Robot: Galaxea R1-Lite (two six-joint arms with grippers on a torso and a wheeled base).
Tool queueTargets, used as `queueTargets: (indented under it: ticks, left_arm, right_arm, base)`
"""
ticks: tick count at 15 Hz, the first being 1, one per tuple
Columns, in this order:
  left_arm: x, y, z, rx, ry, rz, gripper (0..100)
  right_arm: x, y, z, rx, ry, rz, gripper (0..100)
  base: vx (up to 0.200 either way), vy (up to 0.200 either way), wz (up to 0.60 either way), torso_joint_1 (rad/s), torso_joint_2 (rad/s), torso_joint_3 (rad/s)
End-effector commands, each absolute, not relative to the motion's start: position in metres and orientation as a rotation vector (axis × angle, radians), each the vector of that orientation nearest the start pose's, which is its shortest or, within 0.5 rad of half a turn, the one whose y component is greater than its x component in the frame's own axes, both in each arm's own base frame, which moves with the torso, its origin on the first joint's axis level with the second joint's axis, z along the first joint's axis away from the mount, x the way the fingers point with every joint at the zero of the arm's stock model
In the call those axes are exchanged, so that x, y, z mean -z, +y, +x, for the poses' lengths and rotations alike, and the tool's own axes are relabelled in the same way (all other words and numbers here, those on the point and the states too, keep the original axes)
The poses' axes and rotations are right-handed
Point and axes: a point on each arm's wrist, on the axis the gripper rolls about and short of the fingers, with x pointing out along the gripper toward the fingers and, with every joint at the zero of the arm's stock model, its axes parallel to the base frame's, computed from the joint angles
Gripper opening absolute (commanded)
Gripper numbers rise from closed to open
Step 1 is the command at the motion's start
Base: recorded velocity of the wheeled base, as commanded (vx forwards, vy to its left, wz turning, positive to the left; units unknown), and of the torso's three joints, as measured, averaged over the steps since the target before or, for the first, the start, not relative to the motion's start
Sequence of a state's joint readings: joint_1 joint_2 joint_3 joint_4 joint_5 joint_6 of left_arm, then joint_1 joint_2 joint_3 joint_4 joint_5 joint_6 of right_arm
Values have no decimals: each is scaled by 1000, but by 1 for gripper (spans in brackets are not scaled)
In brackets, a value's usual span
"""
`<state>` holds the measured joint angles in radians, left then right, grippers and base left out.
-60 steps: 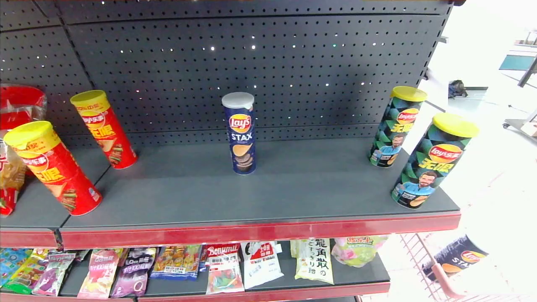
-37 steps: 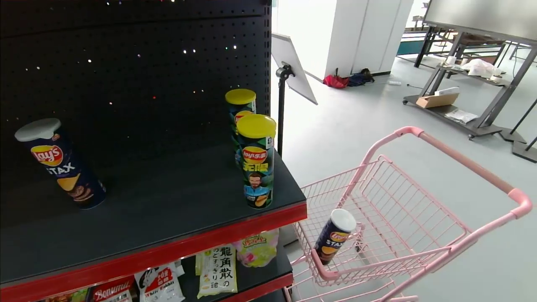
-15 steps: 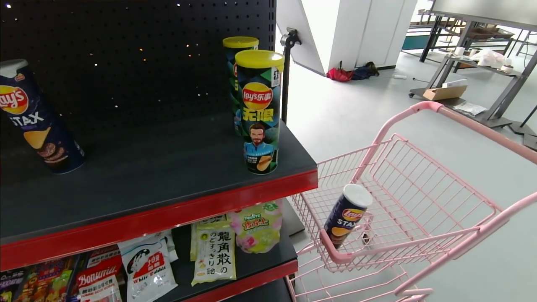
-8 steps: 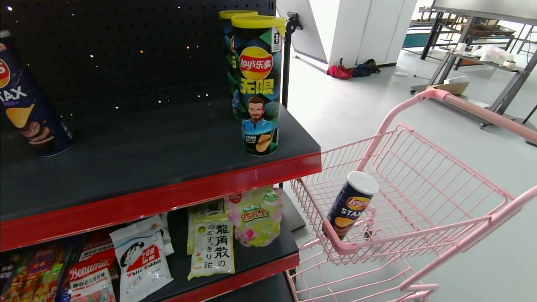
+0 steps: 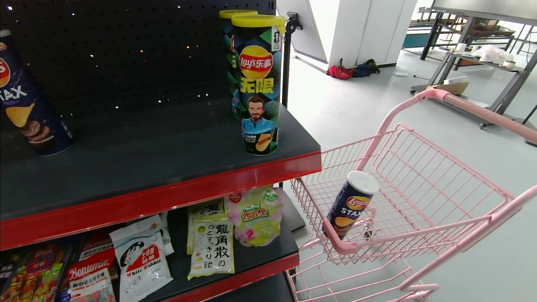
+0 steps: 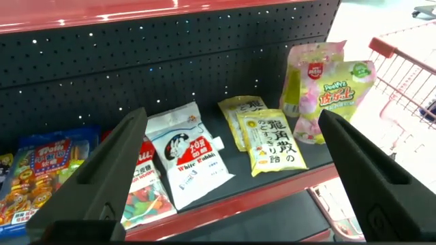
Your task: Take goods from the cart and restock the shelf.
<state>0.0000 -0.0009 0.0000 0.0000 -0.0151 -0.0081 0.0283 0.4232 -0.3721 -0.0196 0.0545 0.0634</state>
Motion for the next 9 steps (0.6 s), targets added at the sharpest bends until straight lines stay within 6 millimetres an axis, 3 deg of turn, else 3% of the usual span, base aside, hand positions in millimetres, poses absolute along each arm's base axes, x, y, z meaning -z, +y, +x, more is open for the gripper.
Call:
queueTargets:
  ticks: [1,3,5,9]
  left_arm:
    - [-75,0,-23,15,0,-8,100]
    - [-75,0,-23,15,0,-6,100]
    - [-75,0,-23,15,0,-5,100]
    - [-75,0,-23,15,0,-3,100]
  right_arm:
    - [-189,18,122,-238,372,132,100]
    - [-158,28,170,-337,398,156,100]
    - [-131,32,201,-395,442,162,100]
    - [-104,35,226,-438,533,166,100]
  base:
    - [0,0,0,0,0,0]
    - [0,0,0,0,0,0]
    - [0,0,0,0,0,0]
    - [0,0,0,0,0,0]
